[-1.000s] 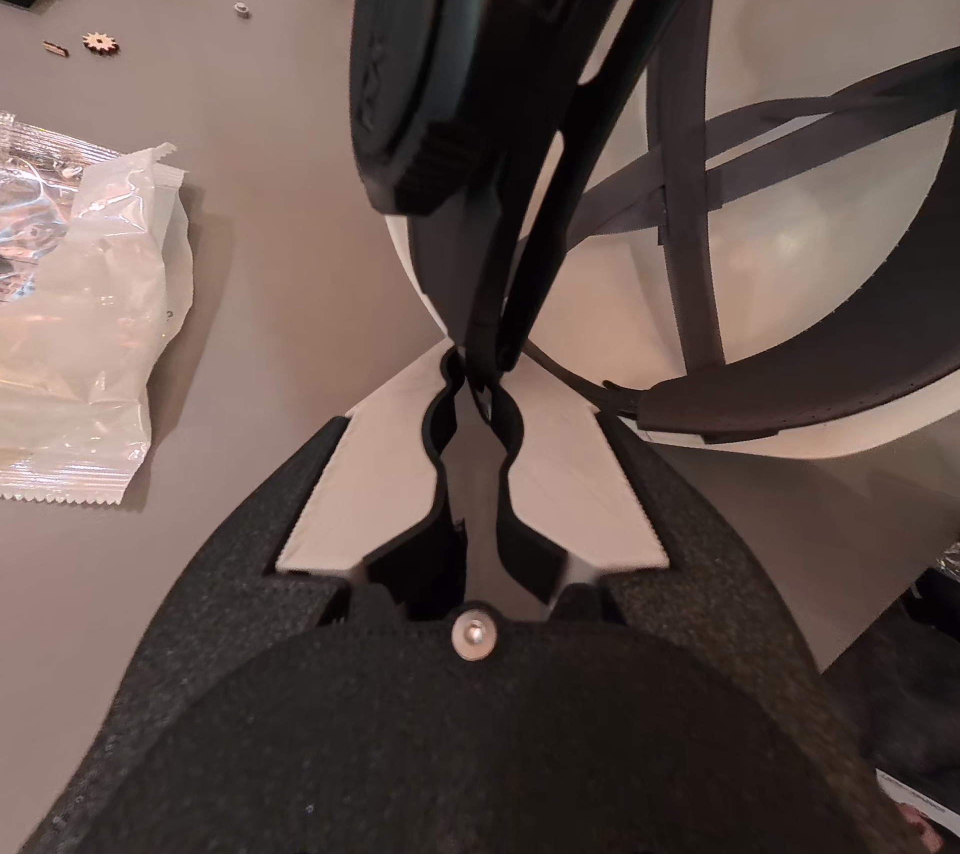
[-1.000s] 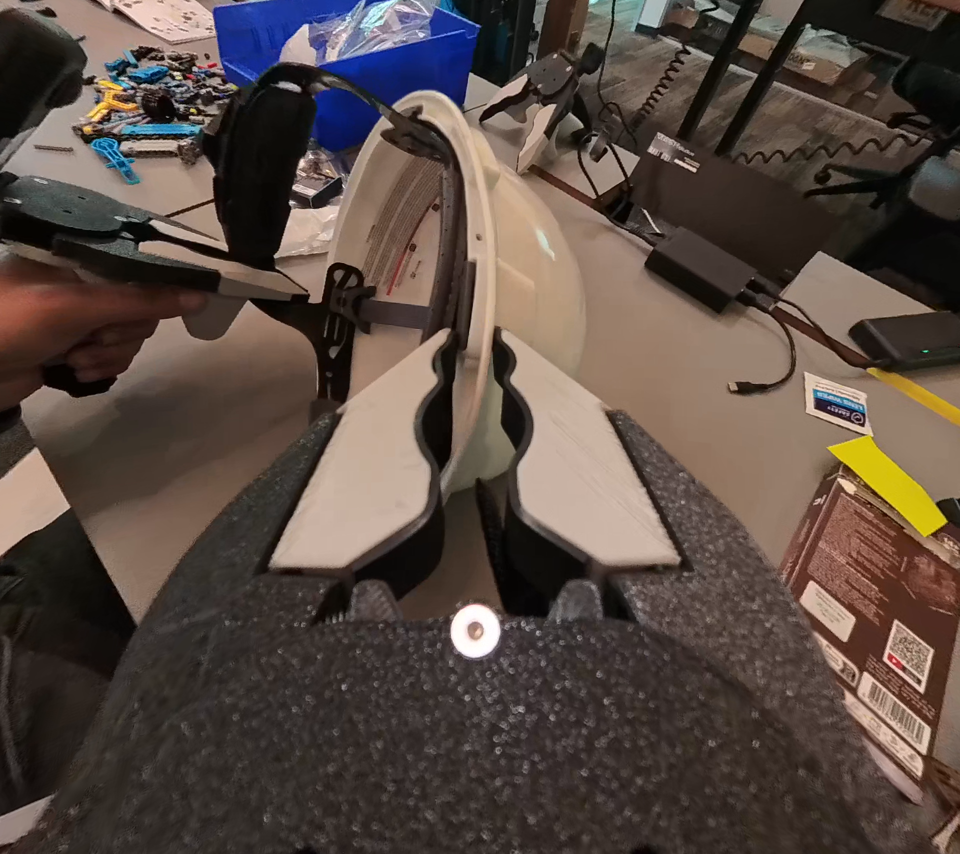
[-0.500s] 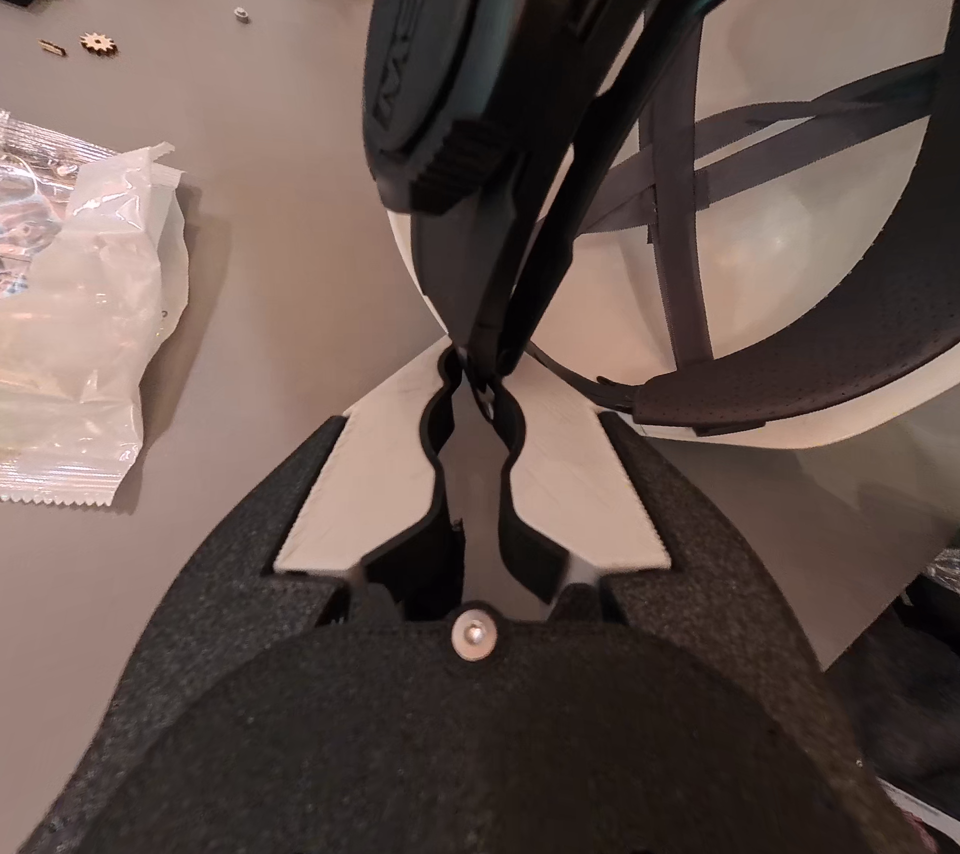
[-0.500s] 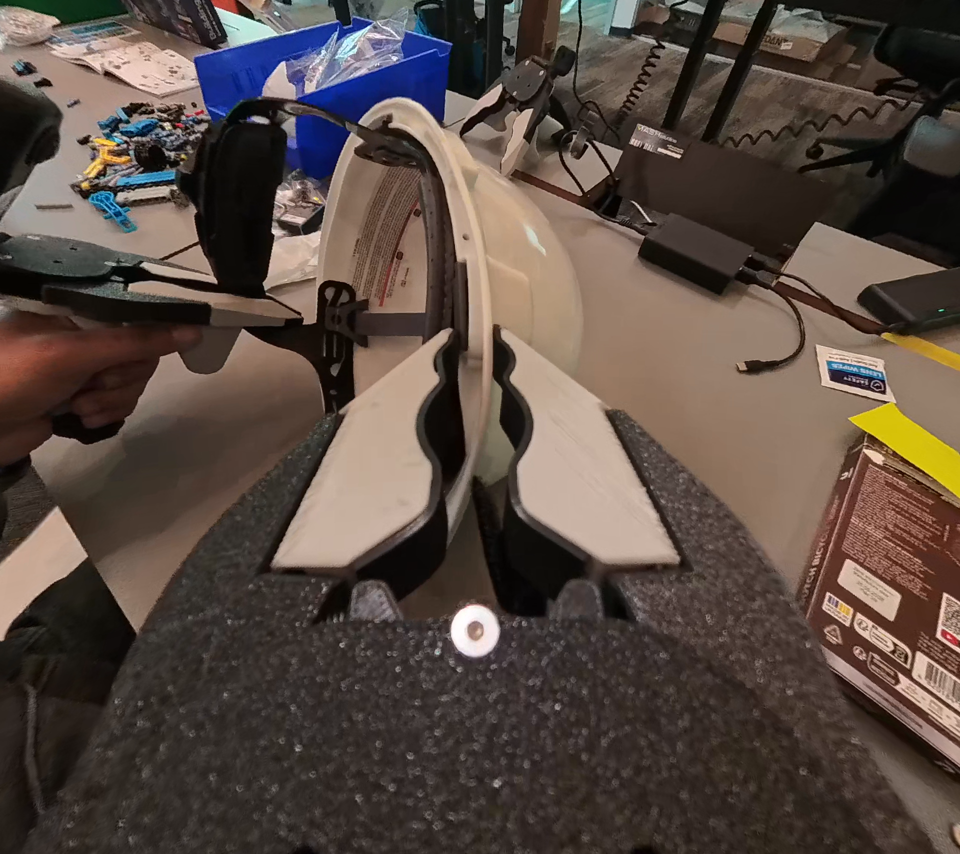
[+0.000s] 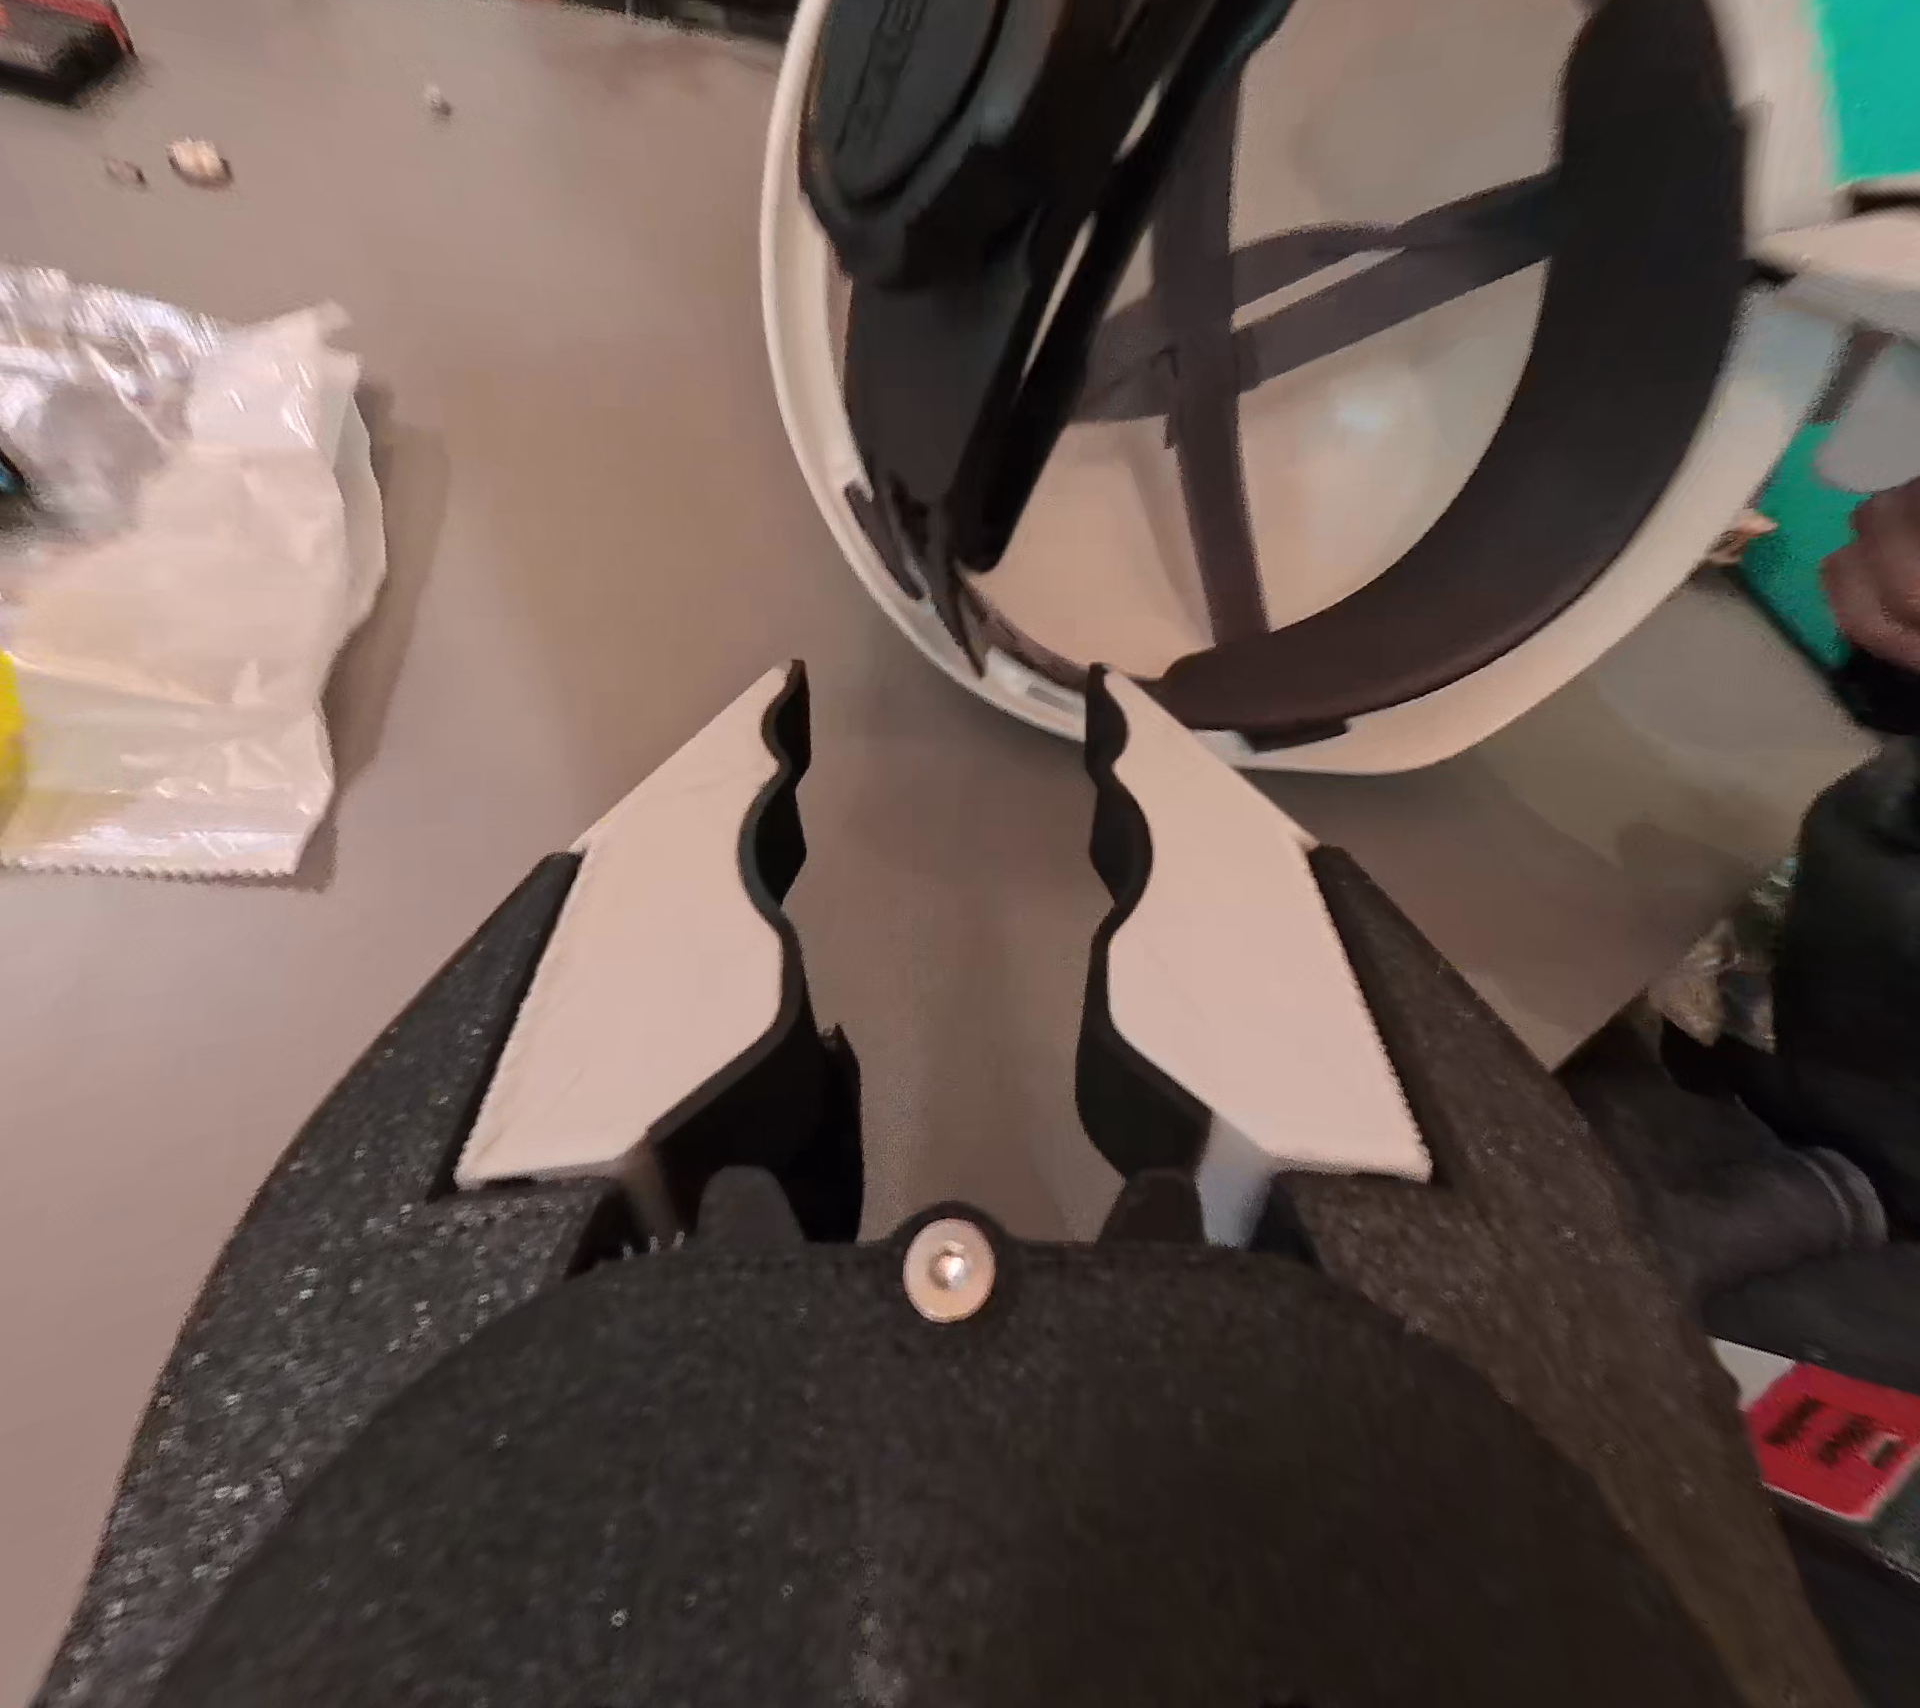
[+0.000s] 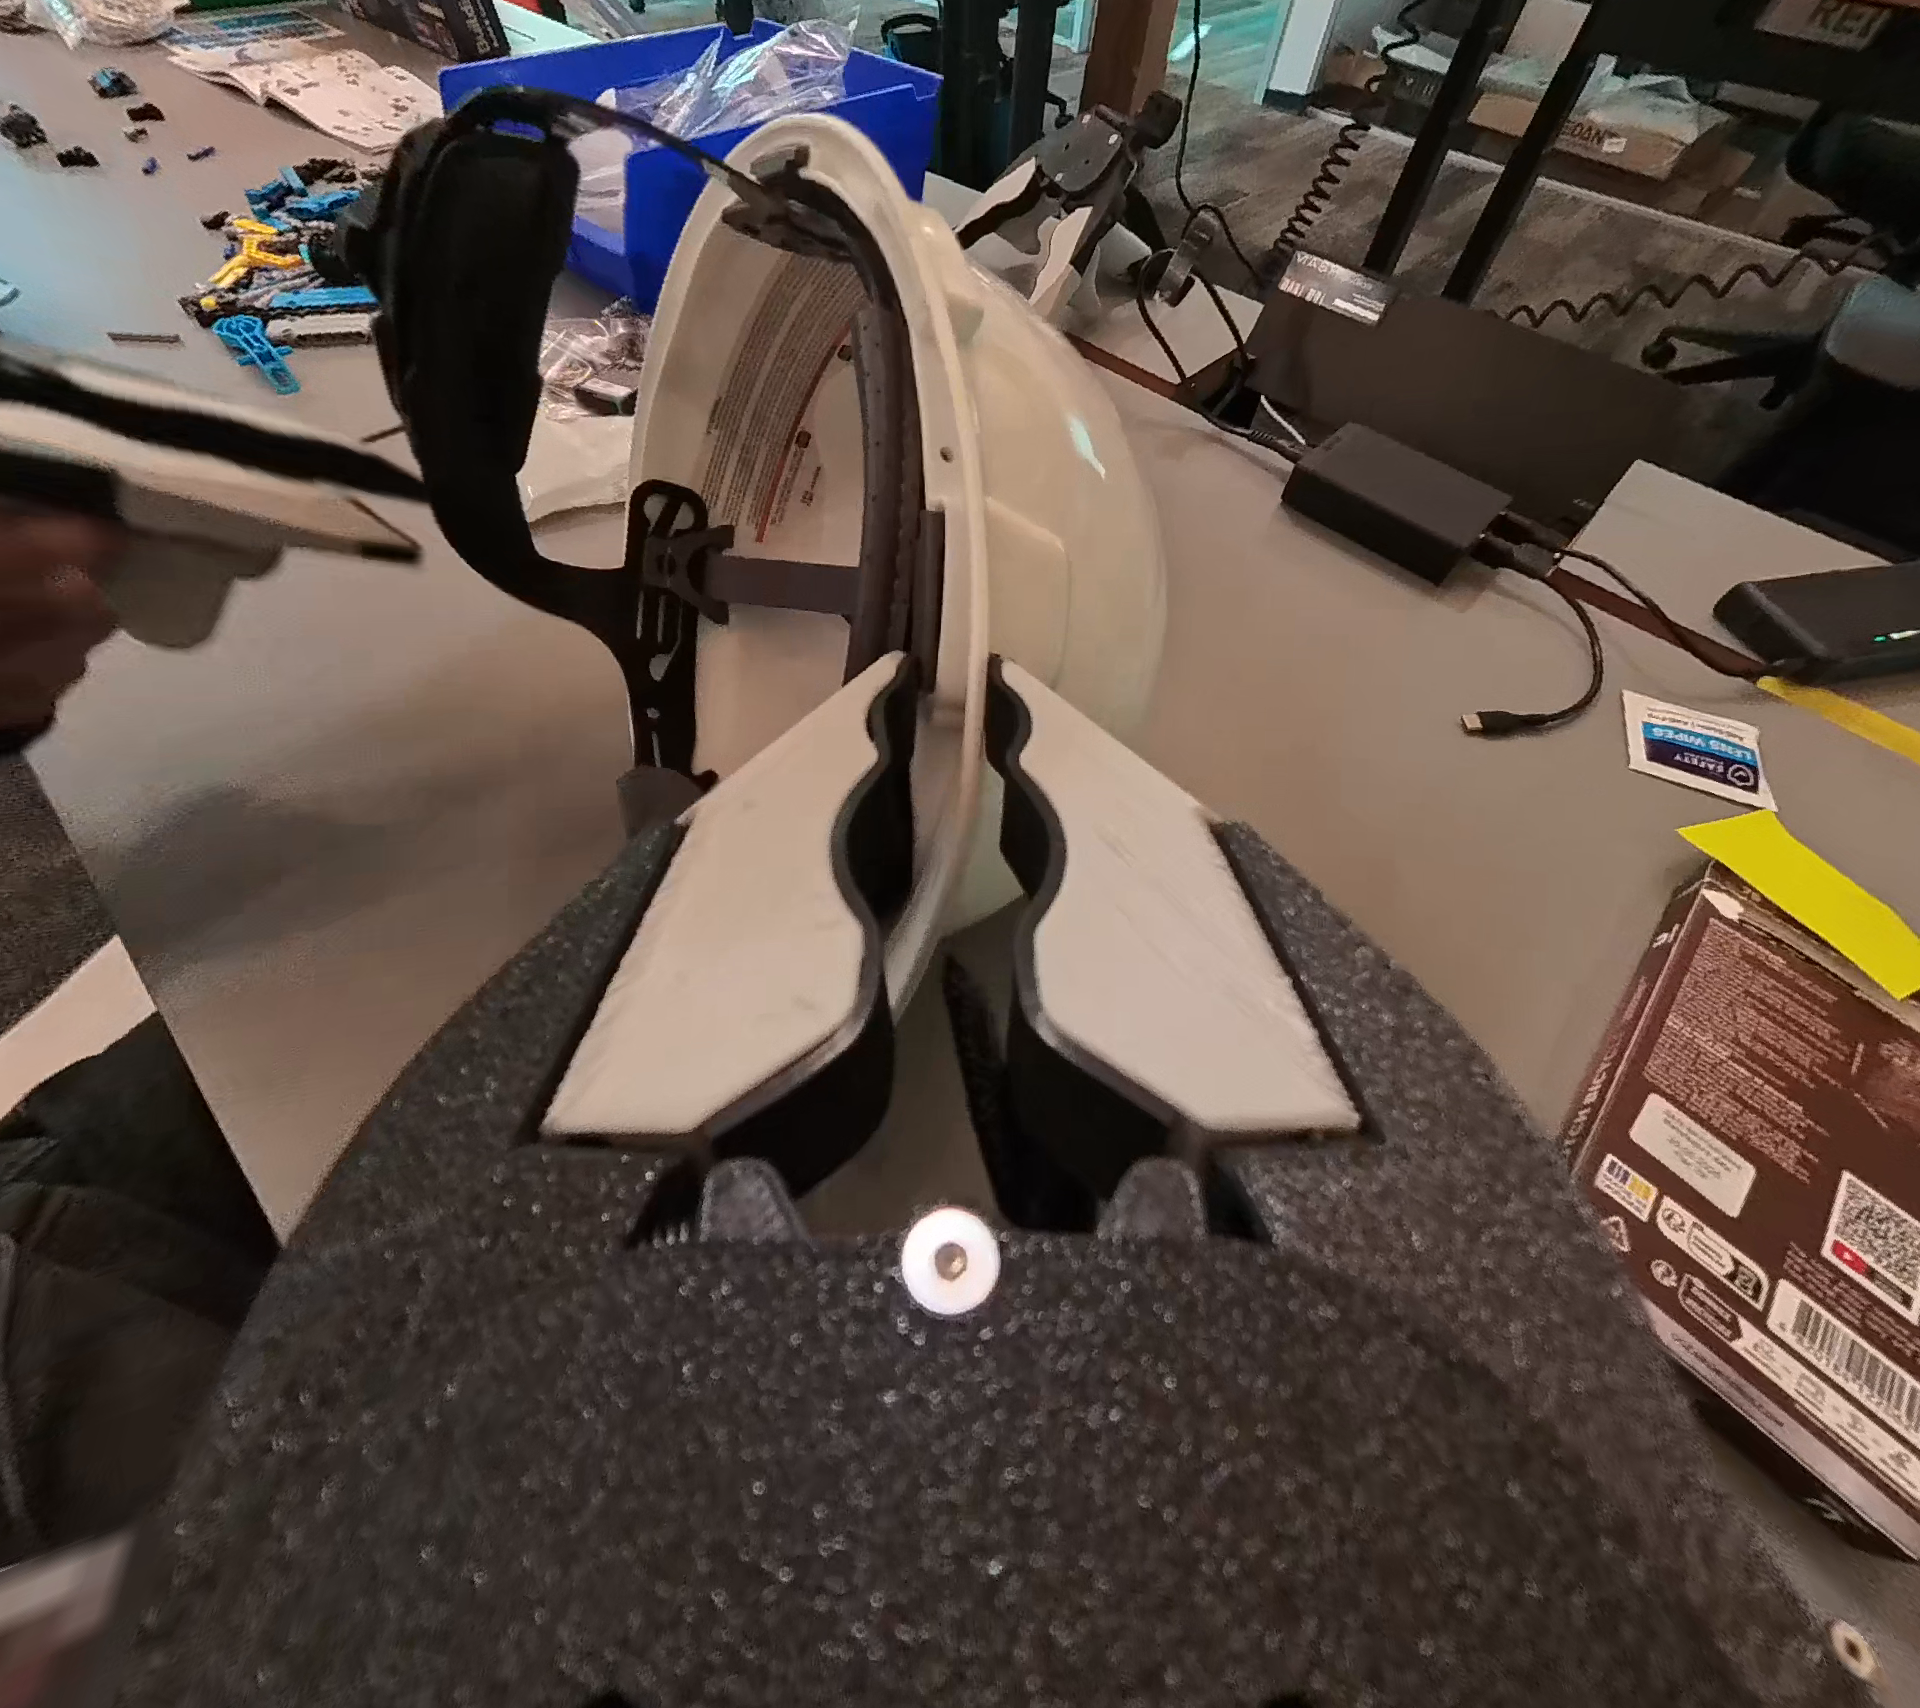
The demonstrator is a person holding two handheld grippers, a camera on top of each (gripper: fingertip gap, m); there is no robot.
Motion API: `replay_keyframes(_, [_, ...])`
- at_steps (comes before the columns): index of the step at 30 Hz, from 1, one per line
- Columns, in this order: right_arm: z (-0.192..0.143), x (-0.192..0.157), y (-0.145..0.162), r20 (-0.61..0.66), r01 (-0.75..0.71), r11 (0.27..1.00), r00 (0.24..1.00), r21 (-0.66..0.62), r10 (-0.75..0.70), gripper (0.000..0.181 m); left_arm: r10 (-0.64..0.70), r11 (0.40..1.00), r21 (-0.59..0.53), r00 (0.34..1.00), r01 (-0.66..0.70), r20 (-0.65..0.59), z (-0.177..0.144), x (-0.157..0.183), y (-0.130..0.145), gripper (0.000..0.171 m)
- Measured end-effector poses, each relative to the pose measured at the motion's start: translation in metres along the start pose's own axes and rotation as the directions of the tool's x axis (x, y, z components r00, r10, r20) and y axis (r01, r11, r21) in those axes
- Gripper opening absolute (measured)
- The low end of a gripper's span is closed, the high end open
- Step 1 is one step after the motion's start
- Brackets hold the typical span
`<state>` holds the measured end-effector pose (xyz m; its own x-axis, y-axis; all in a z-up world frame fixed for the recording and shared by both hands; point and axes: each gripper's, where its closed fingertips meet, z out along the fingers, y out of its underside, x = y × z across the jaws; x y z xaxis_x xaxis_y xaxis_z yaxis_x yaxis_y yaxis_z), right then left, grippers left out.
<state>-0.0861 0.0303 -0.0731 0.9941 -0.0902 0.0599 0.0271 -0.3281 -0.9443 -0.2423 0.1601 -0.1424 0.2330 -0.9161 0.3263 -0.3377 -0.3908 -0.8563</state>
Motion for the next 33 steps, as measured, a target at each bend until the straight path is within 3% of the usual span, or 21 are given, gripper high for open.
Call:
replay_keyframes(2, [0.000,0.001,0.000,0.004,0.001,1.000,1.000,-0.001,-0.001,0.012,0.066,0.995,0.083,0.997,-0.062,-0.035,-0.018,0.004,-0.031,0.053])
replay_keyframes(4, [0.001,0.003,-0.001,0.012,0.006,1.000,1.000,-0.003,-0.006,0.012,0.229,0.965,0.136,0.973,-0.225,-0.017,-0.036,0.000,-0.071,0.051])
replay_keyframes(6, [0.002,0.003,-0.003,0.028,0.014,1.000,1.000,0.001,-0.014,0.012,0.413,0.893,0.191,0.911,-0.408,0.016,-0.044,-0.003,-0.118,0.043])
replay_keyframes(8, [0.004,0.004,-0.004,0.039,0.023,1.000,0.999,0.009,-0.024,0.012,0.545,0.829,0.189,0.836,-0.527,-0.063,-0.032,0.007,-0.149,0.040])
replay_keyframes(11, [0.007,0.005,-0.007,0.059,0.035,0.999,0.998,0.024,-0.037,0.012,0.597,0.776,0.041,0.712,-0.630,-0.370,0.010,0.025,-0.143,0.033])
replay_keyframes(16, [0.010,0.009,-0.009,0.068,0.057,0.998,0.996,0.024,-0.059,0.012,0.449,0.753,-0.057,0.576,-0.655,-0.683,0.044,0.041,-0.145,0.034])
replay_keyframes(20, [0.012,0.009,-0.010,0.074,0.090,0.996,0.993,0.019,-0.092,0.013,0.458,0.686,-0.115,0.549,-0.719,-0.699,0.069,0.036,-0.148,0.035])
replay_keyframes(23, [0.013,0.008,-0.012,0.092,0.103,0.994,0.990,0.027,-0.105,0.012,0.417,0.668,-0.150,0.534,-0.729,-0.736,0.078,0.039,-0.144,0.033])
replay_keyframes(25, [0.014,0.008,-0.013,0.091,0.105,0.994,0.990,0.027,-0.107,0.013,0.375,0.652,-0.173,0.512,-0.739,-0.773,0.077,0.042,-0.135,0.023])
replay_keyframes(33, [0.016,0.011,-0.014,0.071,0.034,0.999,0.997,0.038,-0.037,0.012,0.522,0.601,-0.112,0.495,-0.791,-0.694,0.082,0.041,-0.138,0.011])
